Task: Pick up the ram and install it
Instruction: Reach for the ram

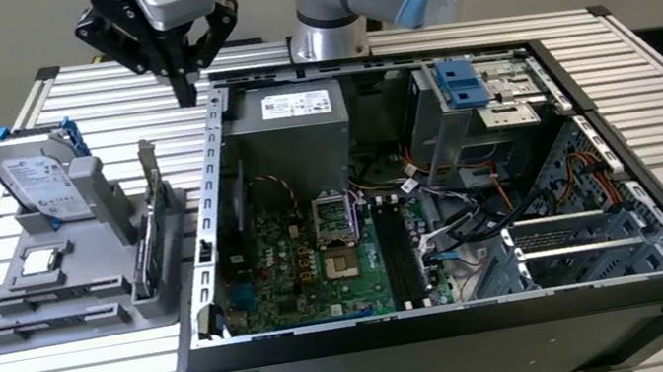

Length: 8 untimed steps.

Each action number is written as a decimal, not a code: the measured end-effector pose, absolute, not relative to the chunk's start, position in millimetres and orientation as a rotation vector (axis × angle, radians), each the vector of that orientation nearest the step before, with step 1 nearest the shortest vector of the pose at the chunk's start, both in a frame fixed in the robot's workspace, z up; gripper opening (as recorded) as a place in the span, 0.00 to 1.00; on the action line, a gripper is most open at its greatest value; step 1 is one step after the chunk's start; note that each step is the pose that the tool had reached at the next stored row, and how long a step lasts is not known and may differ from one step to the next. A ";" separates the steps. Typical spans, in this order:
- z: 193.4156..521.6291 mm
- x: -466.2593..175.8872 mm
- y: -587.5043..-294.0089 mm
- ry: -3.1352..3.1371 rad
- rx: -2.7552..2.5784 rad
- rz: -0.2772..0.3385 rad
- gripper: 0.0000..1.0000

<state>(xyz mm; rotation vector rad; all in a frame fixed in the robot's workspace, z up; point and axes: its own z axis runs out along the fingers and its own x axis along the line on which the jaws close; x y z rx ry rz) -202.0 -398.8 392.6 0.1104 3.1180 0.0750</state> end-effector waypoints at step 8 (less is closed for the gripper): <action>392.6 -214.5 -398.8 3.118 0.110 0.075 0.00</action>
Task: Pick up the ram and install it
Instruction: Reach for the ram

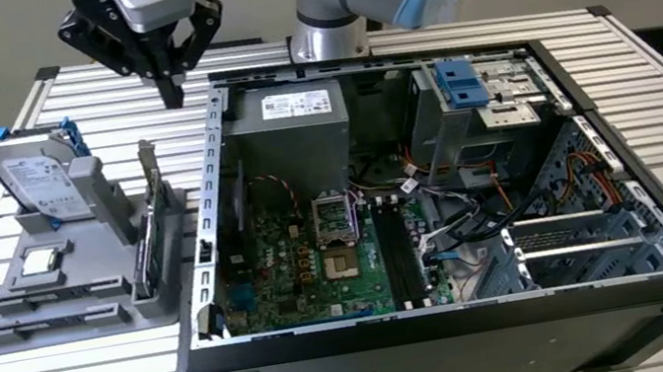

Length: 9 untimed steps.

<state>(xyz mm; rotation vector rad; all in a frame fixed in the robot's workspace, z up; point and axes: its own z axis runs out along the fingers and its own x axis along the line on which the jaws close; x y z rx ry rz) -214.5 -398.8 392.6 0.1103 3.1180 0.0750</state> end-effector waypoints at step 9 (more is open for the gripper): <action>392.6 -225.6 -398.8 3.118 0.110 0.075 0.00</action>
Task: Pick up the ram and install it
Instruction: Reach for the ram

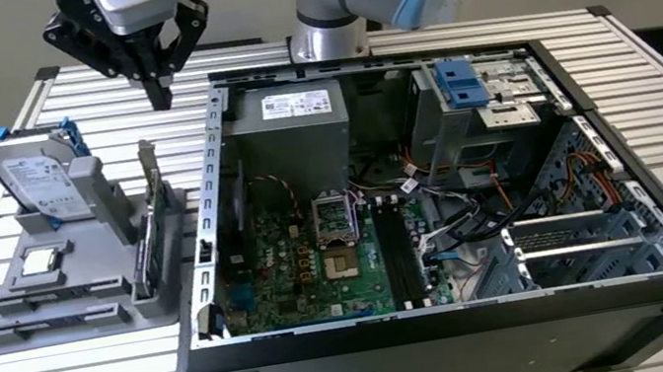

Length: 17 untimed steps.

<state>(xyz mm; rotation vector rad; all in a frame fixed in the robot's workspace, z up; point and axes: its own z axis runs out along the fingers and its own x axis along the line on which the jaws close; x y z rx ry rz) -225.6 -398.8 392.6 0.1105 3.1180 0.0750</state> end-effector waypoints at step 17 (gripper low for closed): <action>392.5 -244.4 -398.8 3.118 0.110 0.075 0.00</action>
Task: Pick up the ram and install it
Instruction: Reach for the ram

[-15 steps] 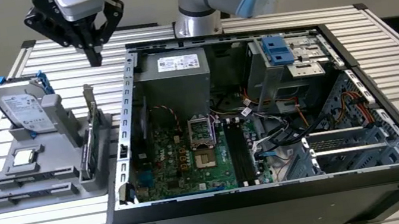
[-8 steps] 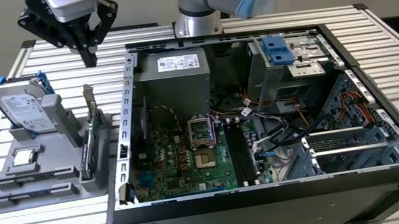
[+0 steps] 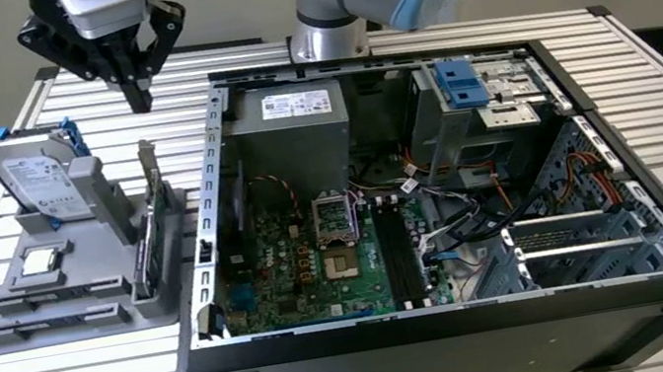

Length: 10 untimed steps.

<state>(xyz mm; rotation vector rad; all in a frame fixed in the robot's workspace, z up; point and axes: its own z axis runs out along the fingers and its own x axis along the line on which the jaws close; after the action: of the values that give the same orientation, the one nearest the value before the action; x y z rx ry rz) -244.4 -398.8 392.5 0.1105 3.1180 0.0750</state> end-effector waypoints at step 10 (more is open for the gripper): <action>392.5 -253.7 -398.8 3.118 0.110 0.075 0.00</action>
<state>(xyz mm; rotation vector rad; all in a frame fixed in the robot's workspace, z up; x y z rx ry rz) -253.7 -398.8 392.5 0.1103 3.1181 0.0749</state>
